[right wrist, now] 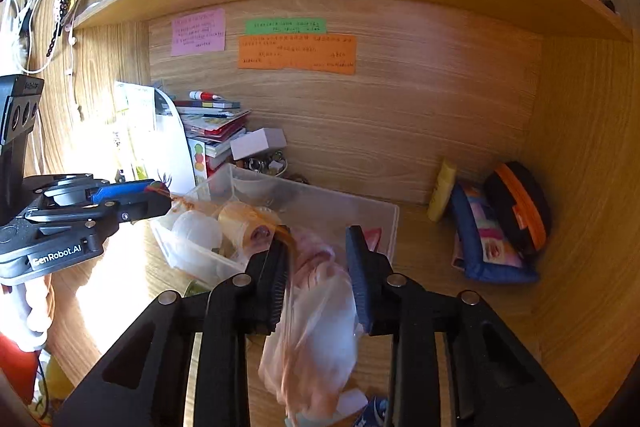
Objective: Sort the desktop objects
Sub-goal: 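Lift and carry the white pouch and beaded cord over the clear box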
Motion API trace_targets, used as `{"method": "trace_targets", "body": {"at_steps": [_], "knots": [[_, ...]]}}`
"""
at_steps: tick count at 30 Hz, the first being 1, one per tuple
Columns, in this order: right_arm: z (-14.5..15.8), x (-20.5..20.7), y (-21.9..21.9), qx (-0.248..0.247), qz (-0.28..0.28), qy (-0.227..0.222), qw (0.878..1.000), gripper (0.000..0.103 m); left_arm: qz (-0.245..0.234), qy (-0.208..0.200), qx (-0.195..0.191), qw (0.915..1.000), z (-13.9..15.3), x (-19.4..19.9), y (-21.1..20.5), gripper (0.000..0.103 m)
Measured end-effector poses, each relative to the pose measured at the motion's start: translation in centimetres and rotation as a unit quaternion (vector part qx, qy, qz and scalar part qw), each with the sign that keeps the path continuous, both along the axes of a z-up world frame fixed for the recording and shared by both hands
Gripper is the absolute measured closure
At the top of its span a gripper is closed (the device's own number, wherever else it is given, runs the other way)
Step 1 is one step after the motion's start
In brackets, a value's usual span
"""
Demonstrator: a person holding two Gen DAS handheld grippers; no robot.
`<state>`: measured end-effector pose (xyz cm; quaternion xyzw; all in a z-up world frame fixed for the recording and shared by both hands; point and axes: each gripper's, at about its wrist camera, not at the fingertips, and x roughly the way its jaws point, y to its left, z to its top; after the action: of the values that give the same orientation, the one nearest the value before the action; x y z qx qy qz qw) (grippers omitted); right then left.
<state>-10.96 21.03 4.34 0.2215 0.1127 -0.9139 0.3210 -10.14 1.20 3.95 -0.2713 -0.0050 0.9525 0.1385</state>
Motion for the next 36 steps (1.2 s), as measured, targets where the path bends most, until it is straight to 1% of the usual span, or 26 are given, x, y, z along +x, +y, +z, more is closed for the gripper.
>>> {"method": "trace_targets", "body": {"at_steps": [2, 4, 6, 7, 8, 9, 10, 11, 12, 14, 16, 19, 21, 24, 25, 26, 28, 34, 36], "knots": [[-0.4, -0.6, -0.5, 0.008, 0.000, -0.006, 1.000, 0.077, 0.000, -0.006, 0.006, 1.0000, -0.2, -0.5, -0.1, 0.084], [-1.4, -1.0, -0.7, 0.018, 0.009, -0.025, 0.999, 0.077, -0.003, -0.010, 0.005, 0.9999, -0.4, -0.8, 0.0, 0.084], [-2.6, -1.1, -0.8, 0.040, 0.013, -0.042, 0.998, 0.071, -0.007, -0.014, 0.002, 0.9999, -0.7, -0.8, 0.3, 0.084], [-3.4, -1.0, -0.6, 0.050, 0.016, -0.053, 0.997, 0.063, -0.009, -0.015, 0.000, 0.9998, -0.8, -0.7, 0.5, 0.084], [-3.9, -1.0, -0.4, 0.054, 0.018, -0.061, 0.996, 0.051, -0.012, -0.015, -0.003, 0.9998, -1.0, -0.6, 0.7, 0.084], [-4.3, -0.9, -0.1, 0.057, 0.019, -0.071, 0.996, 0.045, -0.014, -0.014, -0.005, 0.9998, -1.1, -0.5, 0.9, 0.084], [-4.7, -0.7, 0.3, 0.056, 0.019, -0.080, 0.995, 0.035, -0.015, -0.015, -0.007, 0.9998, -1.3, -0.4, 1.0, 0.084], [-5.0, -0.4, 0.8, 0.052, 0.022, -0.089, 0.994, 0.031, -0.018, -0.017, -0.006, 0.9997, -1.4, -0.4, 1.2, 0.084], [-5.3, -0.3, 1.1, 0.049, 0.028, -0.096, 0.994, 0.028, -0.021, -0.019, -0.005, 0.9996, -1.6, -0.3, 1.3, 0.084], [-5.8, 0.1, 1.4, 0.042, 0.040, -0.116, 0.992, 0.019, -0.023, -0.022, -0.003, 0.9995, -2.0, -0.1, 1.4, 0.084], [-6.6, 0.3, 1.0, 0.054, 0.048, -0.126, 0.989, 0.018, -0.024, -0.025, 0.000, 0.9994, -2.2, 0.2, 1.4, 0.084], [-8.3, 0.1, -0.3, 0.096, 0.060, -0.132, 0.985, 0.018, -0.022, -0.028, 0.005, 0.9994, -2.4, 0.6, 1.2, 0.084], [-9.1, -0.4, -1.0, 0.108, 0.066, -0.146, 0.981, 0.018, -0.020, -0.028, 0.006, 0.9994, -2.4, 1.0, 1.0, 0.084], [-9.8, -1.6, -1.6, 0.106, 0.074, -0.180, 0.975, 0.018, -0.016, -0.027, 0.009, 0.9995, -2.5, 1.5, 0.6, 0.084], [-10.1, -2.1, -1.9, 0.105, 0.078, -0.197, 0.972, 0.015, -0.016, -0.027, 0.011, 0.9994, -2.5, 1.6, 0.4, 0.084], [-10.3, -2.3, -2.0, 0.106, 0.078, -0.203, 0.970, 0.011, -0.015, -0.027, 0.013, 0.9994, -2.5, 1.7, 0.3, 0.084], [-10.9, -2.7, -2.4, 0.112, 0.081, -0.214, 0.967, 0.006, -0.015, -0.027, 0.015, 0.9994, -2.6, 1.8, 0.1, 0.084], [-11.5, -3.2, -2.7, 0.110, 0.093, -0.229, 0.963, 0.006, -0.018, -0.030, 0.023, 0.9991, -3.0, 1.8, -0.1, 0.084], [-11.7, -3.2, -2.9, 0.108, 0.097, -0.227, 0.963, 0.010, -0.019, -0.031, 0.025, 0.9990, -3.1, 1.8, -0.1, 0.084]]}}
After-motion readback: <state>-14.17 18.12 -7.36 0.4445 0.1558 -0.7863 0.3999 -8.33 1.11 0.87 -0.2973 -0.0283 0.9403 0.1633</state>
